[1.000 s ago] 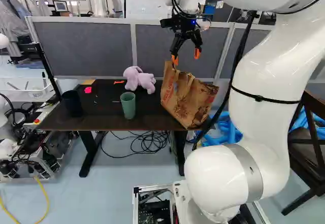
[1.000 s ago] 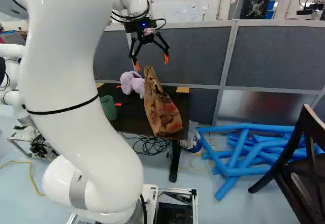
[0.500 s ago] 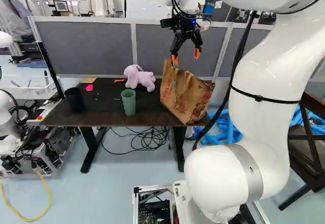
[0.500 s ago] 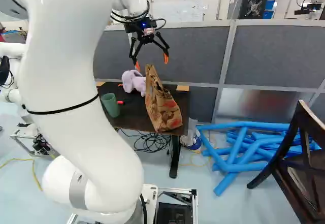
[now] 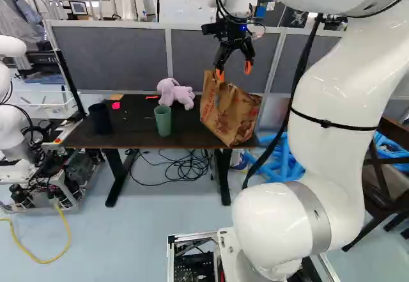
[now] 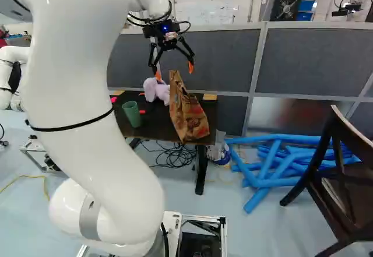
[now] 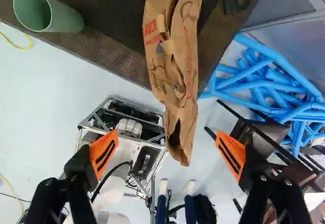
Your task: Pick up the bag on the ground and place it on the table
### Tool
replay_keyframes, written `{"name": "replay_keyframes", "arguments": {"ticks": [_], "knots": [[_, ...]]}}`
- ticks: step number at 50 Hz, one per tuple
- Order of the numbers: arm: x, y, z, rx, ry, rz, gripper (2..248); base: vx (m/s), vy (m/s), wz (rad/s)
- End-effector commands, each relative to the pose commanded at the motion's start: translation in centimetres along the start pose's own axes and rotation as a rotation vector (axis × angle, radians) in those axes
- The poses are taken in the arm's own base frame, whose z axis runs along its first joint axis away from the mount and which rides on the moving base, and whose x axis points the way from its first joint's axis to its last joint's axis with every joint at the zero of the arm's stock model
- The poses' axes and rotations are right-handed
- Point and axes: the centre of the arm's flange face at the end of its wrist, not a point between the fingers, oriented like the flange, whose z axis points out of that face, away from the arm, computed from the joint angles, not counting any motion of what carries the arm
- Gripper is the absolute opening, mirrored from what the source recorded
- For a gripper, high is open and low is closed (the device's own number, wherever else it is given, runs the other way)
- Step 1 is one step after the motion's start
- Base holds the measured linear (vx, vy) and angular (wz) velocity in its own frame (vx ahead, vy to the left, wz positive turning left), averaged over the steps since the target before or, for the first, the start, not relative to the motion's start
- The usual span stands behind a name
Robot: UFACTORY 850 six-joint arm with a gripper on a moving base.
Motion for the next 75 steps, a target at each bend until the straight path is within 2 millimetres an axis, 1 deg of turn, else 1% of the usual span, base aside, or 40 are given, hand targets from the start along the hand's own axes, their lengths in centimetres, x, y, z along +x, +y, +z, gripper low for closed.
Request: {"name": "replay_keyframes", "arguments": {"ticks": [55,75], "knots": [[0.0,0.0,0.0,0.0,0.0,0.0,247,-0.155,-0.003,0.003],[0.0,0.0,0.0,0.0,0.0,0.0,247,-0.114,-0.001,0.009]]}}
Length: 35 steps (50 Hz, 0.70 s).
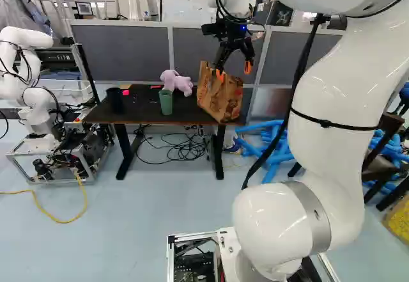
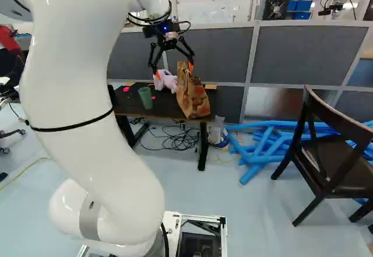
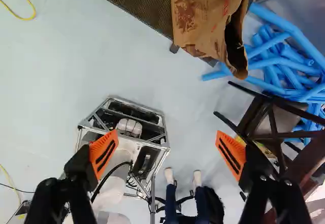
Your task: Pick up the bag on the ground and place it on the table
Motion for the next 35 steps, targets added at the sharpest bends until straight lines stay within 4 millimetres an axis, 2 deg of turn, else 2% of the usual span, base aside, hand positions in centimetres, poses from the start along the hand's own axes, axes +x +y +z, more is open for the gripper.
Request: {"name": "replay_keyframes", "arguments": {"ticks": [35], "knots": [[-0.01,-0.03,0.14,-0.001,0.004,0.001,247,-0.004,0.0,0.0]]}}
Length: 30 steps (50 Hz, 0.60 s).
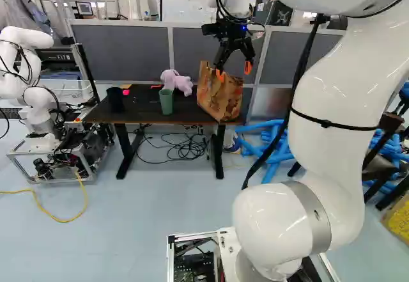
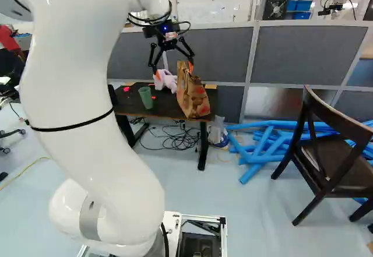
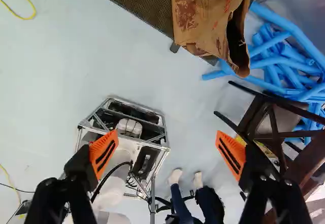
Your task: Pick up the bag on the ground and place it on the table
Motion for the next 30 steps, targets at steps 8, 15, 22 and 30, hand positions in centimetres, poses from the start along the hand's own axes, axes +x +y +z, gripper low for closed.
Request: {"name": "replay_keyframes", "arguments": {"ticks": [8,15,22,30], "knots": [[0.0,-0.1,0.2,-0.002,0.008,0.002,247,0.0,0.0,0.0],[0.0,-0.1,0.6,-0.004,0.018,0.004,247,0.0,0.0,0.0],[-0.1,-0.2,1.0,-0.007,0.032,0.008,247,0.0,0.0,0.0],[-0.2,-0.3,1.6,-0.011,0.051,0.012,247,0.0,0.0,0.0]]}}
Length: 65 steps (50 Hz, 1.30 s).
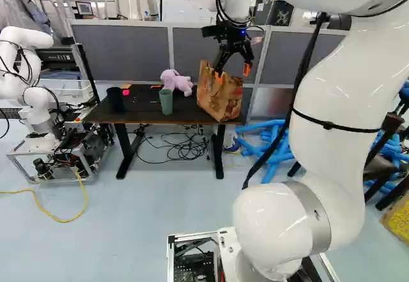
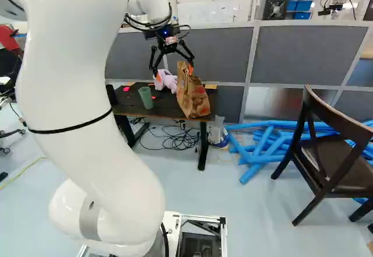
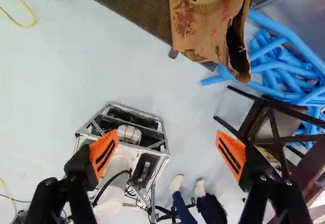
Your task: Pick up the bag on the ground and place it on the table
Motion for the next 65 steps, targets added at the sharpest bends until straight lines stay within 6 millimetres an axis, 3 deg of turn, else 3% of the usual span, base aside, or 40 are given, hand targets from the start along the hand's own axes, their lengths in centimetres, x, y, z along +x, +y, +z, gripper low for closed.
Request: {"name": "replay_keyframes", "arguments": {"ticks": [32,65], "knots": [[-0.8,-0.9,3.5,-0.022,0.119,0.031,247,0.0,0.0,0.0],[-2.8,-2.7,9.0,-0.051,0.313,0.09,247,0.0,0.0,0.0]]}}
